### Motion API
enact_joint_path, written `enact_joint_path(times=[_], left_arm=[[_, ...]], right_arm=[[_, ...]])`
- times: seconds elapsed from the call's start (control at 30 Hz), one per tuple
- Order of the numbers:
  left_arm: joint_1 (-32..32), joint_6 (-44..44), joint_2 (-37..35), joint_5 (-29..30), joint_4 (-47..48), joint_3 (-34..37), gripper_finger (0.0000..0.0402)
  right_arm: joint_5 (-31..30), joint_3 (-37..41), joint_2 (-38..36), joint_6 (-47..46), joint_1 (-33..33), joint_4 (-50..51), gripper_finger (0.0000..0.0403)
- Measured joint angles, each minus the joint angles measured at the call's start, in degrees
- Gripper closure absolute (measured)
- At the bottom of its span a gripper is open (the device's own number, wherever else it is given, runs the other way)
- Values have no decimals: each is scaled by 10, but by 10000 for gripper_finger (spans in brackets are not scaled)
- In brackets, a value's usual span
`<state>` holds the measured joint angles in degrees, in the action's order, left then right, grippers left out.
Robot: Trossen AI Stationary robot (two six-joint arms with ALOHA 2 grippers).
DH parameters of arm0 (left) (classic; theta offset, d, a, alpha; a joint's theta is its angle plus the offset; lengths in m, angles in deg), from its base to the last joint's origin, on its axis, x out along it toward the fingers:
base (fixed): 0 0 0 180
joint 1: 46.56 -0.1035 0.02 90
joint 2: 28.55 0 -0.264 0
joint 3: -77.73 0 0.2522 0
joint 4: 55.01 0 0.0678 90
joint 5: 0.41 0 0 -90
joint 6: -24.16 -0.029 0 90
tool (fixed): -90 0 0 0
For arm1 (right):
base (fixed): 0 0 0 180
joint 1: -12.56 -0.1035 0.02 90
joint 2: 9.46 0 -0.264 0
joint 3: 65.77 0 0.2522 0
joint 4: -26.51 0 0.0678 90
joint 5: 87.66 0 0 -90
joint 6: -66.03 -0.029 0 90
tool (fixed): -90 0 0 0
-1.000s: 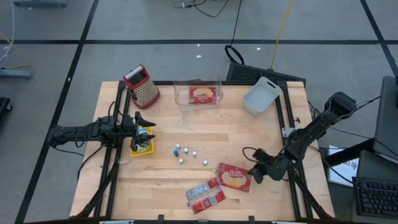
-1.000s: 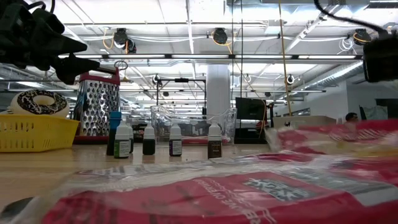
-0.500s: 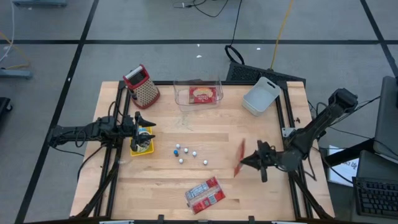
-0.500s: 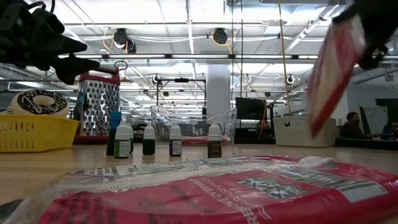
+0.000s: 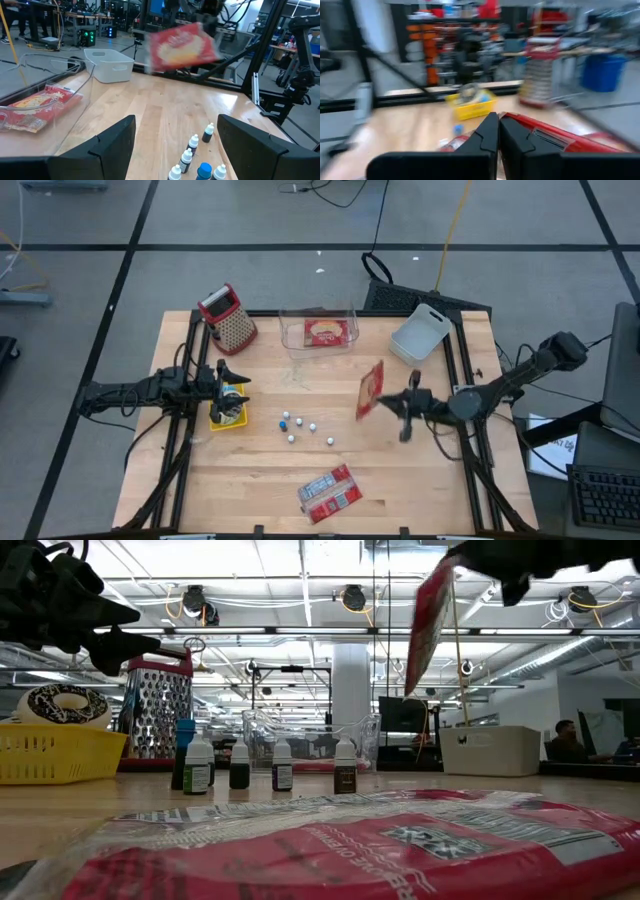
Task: Pick & Place Food Item
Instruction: Put the right popcorn bag into the transparent bin
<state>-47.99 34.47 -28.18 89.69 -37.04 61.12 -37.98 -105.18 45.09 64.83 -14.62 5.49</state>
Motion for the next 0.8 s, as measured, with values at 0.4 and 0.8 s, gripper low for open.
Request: enact_joint_path(times=[0.4, 0.8], left_arm=[[0, 0, 0, 0, 0, 0, 121], [0, 0, 0, 0, 0, 0, 121]], right_arm=[[293, 0, 19, 17, 354, -117, 402], [377, -53, 210, -146, 523, -271, 403]])
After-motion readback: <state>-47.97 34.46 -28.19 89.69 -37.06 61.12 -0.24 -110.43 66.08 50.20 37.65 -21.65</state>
